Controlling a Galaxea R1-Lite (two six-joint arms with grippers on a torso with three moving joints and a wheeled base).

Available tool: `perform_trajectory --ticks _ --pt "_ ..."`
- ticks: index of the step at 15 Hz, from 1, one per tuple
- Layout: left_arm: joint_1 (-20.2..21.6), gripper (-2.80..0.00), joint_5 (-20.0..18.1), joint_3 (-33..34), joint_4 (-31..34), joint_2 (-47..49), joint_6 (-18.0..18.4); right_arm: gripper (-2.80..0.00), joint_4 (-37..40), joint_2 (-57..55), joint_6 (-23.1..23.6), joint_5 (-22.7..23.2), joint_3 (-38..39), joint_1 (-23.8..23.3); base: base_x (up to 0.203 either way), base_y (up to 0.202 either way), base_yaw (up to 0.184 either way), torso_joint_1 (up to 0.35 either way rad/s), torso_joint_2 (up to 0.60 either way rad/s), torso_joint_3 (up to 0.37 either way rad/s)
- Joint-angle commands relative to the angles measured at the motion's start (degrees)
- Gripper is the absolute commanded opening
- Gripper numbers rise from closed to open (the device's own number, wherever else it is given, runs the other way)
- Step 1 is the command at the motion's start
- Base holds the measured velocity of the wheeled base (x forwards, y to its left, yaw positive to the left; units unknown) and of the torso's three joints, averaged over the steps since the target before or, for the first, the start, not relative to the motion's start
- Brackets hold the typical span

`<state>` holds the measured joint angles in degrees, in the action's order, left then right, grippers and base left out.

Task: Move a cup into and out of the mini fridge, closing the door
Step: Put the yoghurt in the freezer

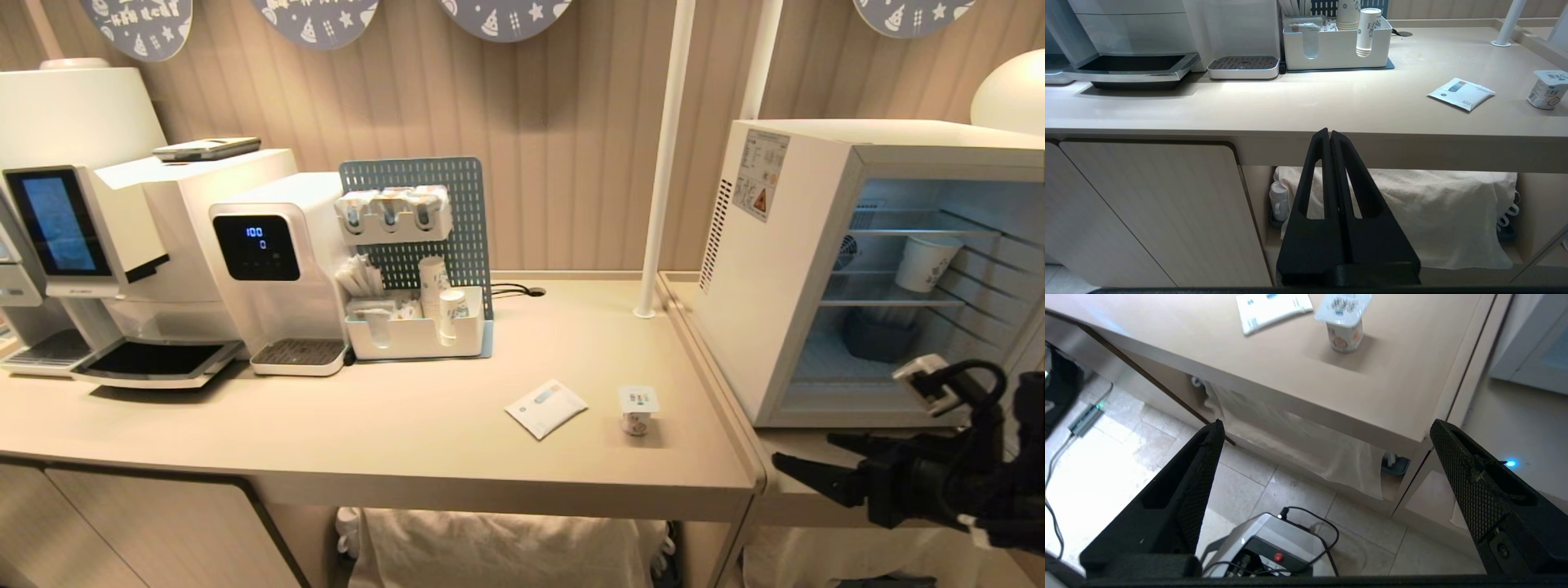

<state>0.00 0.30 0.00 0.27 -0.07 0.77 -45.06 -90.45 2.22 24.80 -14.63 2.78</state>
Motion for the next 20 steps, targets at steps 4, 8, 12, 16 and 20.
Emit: perform_trajectory --ticks 4,8,12,16,20 --pt "0.1 -2.8 0.0 0.1 0.0 0.1 0.0 0.0 -35.0 -36.2 2.6 -4.9 6.7 3.9 0.0 0.0 0.0 0.0 0.0 0.0" --pt "0.1 -2.8 0.0 0.1 0.0 0.1 0.0 0.0 -42.3 -38.7 4.1 -9.7 3.6 7.1 0.0 0.0 0.0 0.0 0.0 0.0" --pt "0.0 -2.8 0.0 0.1 0.0 0.1 0.0 0.0 -42.6 -43.9 4.2 -17.6 -2.6 10.5 0.0 0.0 0.0 0.0 0.0 0.0" --pt "0.0 -2.8 0.0 0.1 -0.1 0.1 0.0 0.0 -42.5 -46.9 4.3 -21.1 -9.7 13.7 0.0 0.0 0.0 0.0 0.0 0.0" --pt "0.0 -2.8 0.0 0.1 0.0 0.1 0.0 0.0 -34.2 -47.1 4.2 -22.1 -18.2 14.9 0.0 0.0 0.0 0.0 0.0 0.0"
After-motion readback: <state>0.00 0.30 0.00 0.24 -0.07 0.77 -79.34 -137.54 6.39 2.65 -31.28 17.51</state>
